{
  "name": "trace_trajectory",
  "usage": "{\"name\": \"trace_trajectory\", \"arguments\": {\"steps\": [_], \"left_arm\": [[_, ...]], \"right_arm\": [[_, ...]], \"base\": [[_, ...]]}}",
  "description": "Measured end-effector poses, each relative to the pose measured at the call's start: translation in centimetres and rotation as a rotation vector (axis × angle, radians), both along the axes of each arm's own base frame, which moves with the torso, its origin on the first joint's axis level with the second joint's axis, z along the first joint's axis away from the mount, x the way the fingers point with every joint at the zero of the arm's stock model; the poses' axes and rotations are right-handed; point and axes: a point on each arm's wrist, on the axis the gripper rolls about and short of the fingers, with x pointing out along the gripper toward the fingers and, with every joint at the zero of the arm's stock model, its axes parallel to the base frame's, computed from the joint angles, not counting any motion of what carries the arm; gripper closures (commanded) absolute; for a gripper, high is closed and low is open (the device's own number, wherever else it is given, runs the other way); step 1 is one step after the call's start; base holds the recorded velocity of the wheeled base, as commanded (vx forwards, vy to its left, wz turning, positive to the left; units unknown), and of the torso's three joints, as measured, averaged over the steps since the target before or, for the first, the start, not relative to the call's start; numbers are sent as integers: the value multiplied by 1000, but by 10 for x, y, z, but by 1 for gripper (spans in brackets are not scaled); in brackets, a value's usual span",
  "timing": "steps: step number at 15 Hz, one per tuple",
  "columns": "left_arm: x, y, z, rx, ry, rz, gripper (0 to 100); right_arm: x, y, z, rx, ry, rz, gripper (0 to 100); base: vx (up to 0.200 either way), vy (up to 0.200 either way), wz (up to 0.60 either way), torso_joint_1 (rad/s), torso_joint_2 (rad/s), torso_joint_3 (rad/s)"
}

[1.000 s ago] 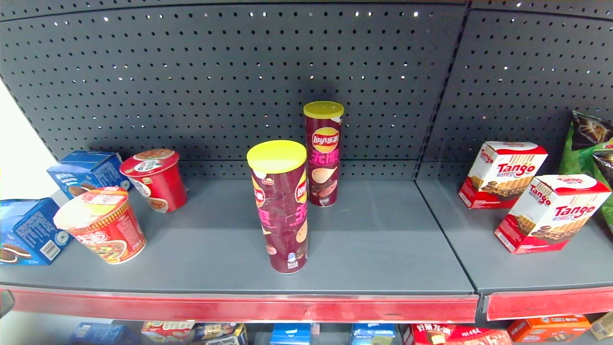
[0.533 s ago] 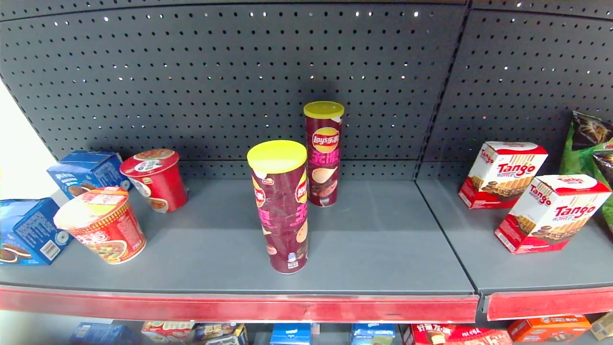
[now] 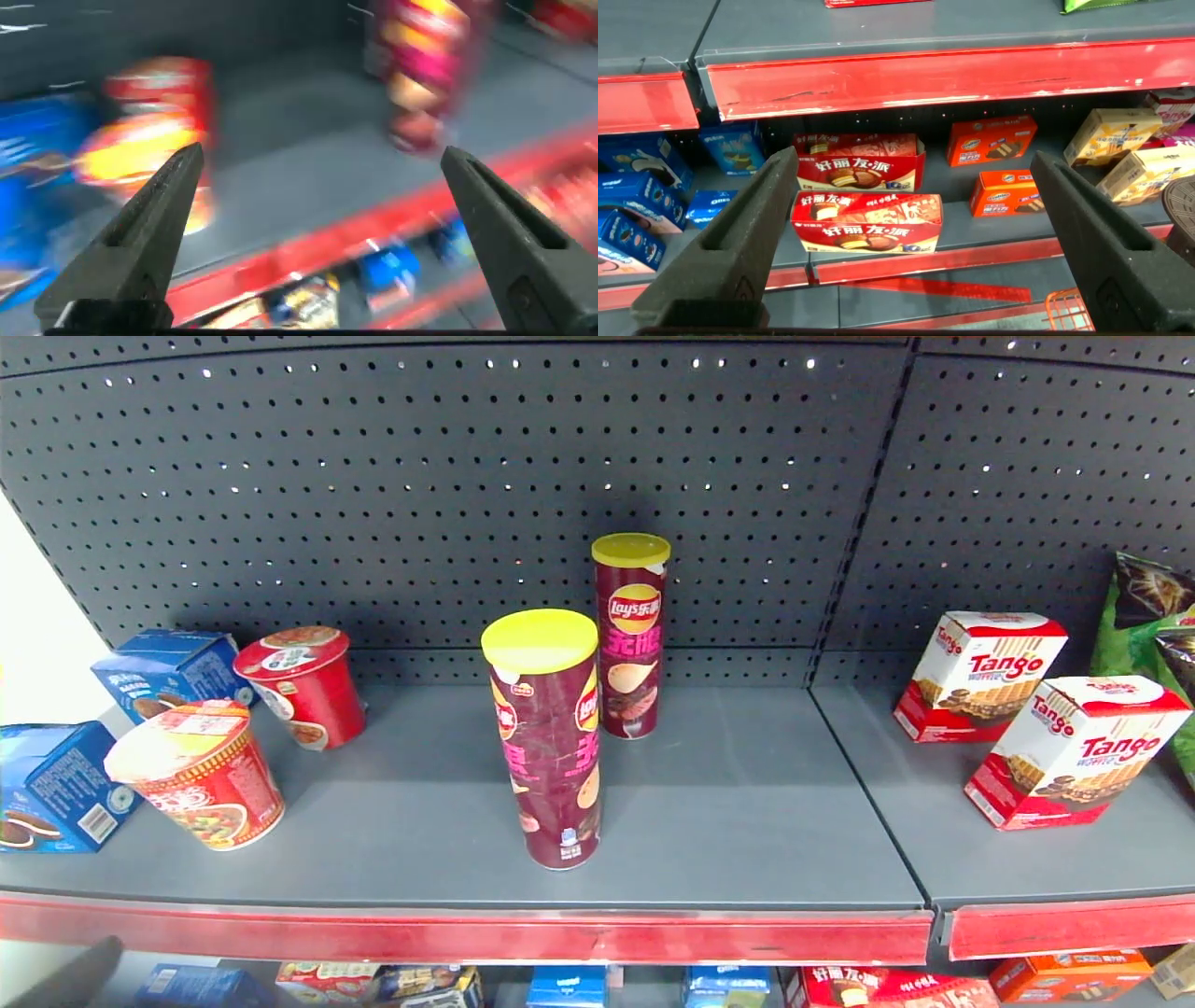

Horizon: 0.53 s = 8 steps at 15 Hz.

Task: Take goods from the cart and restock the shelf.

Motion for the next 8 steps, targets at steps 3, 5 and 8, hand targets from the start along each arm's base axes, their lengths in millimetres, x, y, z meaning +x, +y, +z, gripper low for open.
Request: {"name": "trace_trajectory", "arguments": {"steps": [3,5,8], "left_arm": [[21,1,1,12,27,-49,0],[42,2,7,32,9,-57,0],[82,4,8,111,-7,-72,0]], "right_arm": [[0,0,0,0,0,0,0],[0,0,0,0,0,0,0],[0,0,0,0,0,0,0]], "base": [[0,0,0,0,0,0],[0,0,0,0,0,0],[0,0,0,0,0,0]]}}
